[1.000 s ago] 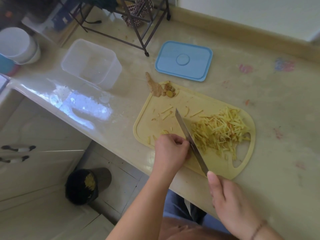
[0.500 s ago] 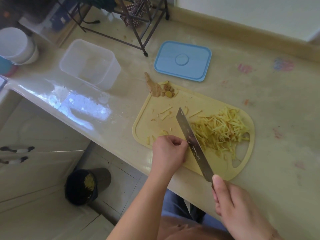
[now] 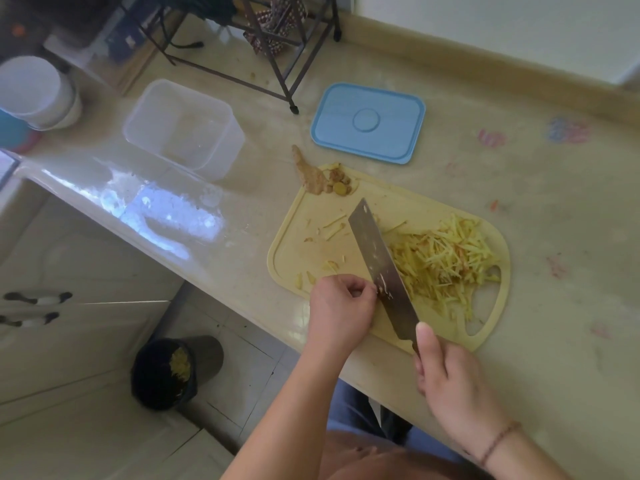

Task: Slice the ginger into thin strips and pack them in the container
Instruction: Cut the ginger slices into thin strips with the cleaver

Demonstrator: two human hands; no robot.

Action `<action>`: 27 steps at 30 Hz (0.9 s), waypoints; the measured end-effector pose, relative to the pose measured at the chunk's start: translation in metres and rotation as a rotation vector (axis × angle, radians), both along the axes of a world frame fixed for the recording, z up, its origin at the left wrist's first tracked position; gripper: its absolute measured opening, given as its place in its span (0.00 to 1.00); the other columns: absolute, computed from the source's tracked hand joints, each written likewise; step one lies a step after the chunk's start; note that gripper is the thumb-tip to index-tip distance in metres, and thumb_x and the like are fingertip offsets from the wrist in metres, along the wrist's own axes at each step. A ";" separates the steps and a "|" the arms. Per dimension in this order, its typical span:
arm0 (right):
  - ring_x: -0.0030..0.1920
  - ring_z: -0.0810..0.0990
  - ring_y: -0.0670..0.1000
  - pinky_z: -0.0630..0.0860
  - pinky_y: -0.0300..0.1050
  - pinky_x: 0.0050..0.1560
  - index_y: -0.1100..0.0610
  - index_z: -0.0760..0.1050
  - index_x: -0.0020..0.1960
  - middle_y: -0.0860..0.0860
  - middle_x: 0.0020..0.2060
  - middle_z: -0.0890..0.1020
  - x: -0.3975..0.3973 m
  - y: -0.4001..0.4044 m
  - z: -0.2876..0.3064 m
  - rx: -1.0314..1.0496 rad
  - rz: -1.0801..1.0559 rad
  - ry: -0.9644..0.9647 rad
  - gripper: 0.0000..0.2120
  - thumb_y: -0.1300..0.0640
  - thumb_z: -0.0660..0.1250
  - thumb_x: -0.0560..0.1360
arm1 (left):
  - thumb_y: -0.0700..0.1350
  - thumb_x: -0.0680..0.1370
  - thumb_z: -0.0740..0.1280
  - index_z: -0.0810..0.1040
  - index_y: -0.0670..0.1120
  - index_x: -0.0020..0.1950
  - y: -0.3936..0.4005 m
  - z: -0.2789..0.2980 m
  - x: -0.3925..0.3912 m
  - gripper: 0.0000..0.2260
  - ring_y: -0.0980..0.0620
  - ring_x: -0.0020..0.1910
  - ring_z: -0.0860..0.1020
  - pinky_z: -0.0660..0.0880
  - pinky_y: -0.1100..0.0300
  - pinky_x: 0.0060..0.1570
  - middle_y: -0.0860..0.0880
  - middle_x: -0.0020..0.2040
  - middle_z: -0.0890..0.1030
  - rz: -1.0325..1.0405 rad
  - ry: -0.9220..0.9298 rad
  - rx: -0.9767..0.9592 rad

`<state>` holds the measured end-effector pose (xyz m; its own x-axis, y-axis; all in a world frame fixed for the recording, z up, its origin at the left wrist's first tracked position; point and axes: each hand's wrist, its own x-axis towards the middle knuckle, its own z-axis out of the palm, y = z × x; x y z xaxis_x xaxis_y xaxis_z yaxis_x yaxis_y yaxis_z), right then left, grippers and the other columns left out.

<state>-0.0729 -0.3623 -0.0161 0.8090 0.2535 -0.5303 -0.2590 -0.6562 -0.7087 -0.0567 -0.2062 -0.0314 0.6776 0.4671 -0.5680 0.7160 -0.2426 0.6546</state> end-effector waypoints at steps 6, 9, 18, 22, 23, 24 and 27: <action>0.20 0.66 0.46 0.64 0.42 0.28 0.57 0.65 0.29 0.51 0.19 0.69 -0.012 -0.022 0.015 0.050 -0.098 0.103 0.32 0.31 0.45 0.74 | 0.42 0.78 0.69 0.87 0.52 0.50 0.010 0.004 -0.016 0.08 0.57 0.30 0.74 0.70 0.69 0.33 0.58 0.32 0.80 -0.157 -0.080 -0.039; 0.19 0.66 0.46 0.64 0.37 0.24 0.60 0.68 0.31 0.51 0.19 0.69 -0.015 -0.022 0.023 0.055 -0.090 0.157 0.29 0.35 0.48 0.73 | 0.43 0.78 0.70 0.85 0.54 0.48 0.029 0.009 -0.028 0.07 0.59 0.27 0.69 0.68 0.66 0.32 0.58 0.26 0.73 -0.024 -0.169 0.076; 0.19 0.60 0.48 0.56 0.35 0.23 0.62 0.68 0.35 0.54 0.21 0.65 -0.007 -0.020 0.026 0.121 -0.303 0.425 0.29 0.34 0.53 0.69 | 0.43 0.78 0.69 0.83 0.48 0.58 0.086 -0.004 -0.028 0.10 0.54 0.45 0.77 0.73 0.61 0.47 0.53 0.49 0.80 -0.282 -0.118 0.502; 0.20 0.60 0.49 0.56 0.36 0.23 0.62 0.68 0.34 0.56 0.22 0.65 -0.005 -0.024 0.033 0.198 -0.342 0.447 0.33 0.30 0.54 0.69 | 0.40 0.78 0.69 0.85 0.46 0.54 0.068 -0.008 -0.022 0.07 0.52 0.45 0.80 0.77 0.59 0.48 0.51 0.48 0.84 -0.347 -0.248 0.459; 0.20 0.61 0.49 0.57 0.36 0.23 0.62 0.69 0.33 0.56 0.21 0.65 -0.007 -0.023 0.035 0.206 -0.350 0.428 0.36 0.27 0.56 0.71 | 0.40 0.78 0.70 0.85 0.46 0.54 0.065 -0.008 -0.019 0.07 0.55 0.44 0.79 0.77 0.61 0.49 0.52 0.49 0.84 -0.349 -0.273 0.430; 0.20 0.61 0.49 0.57 0.36 0.22 0.62 0.69 0.32 0.56 0.21 0.65 -0.008 -0.021 0.038 0.210 -0.378 0.402 0.38 0.24 0.57 0.68 | 0.40 0.78 0.70 0.85 0.47 0.54 0.064 -0.008 -0.014 0.08 0.57 0.44 0.78 0.77 0.62 0.49 0.53 0.49 0.83 -0.341 -0.291 0.403; 0.20 0.59 0.47 0.55 0.34 0.24 0.61 0.69 0.31 0.57 0.21 0.64 -0.007 -0.013 0.044 0.269 -0.526 0.388 0.36 0.25 0.59 0.59 | 0.39 0.77 0.70 0.83 0.47 0.57 0.070 -0.008 0.003 0.11 0.59 0.43 0.77 0.79 0.57 0.49 0.55 0.51 0.80 -0.276 -0.356 0.387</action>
<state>-0.0799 -0.3753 0.0279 0.6253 0.0431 -0.7792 -0.7607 -0.1896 -0.6209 -0.0537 -0.1361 -0.0389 0.9209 0.3746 -0.1073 0.3454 -0.6572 0.6699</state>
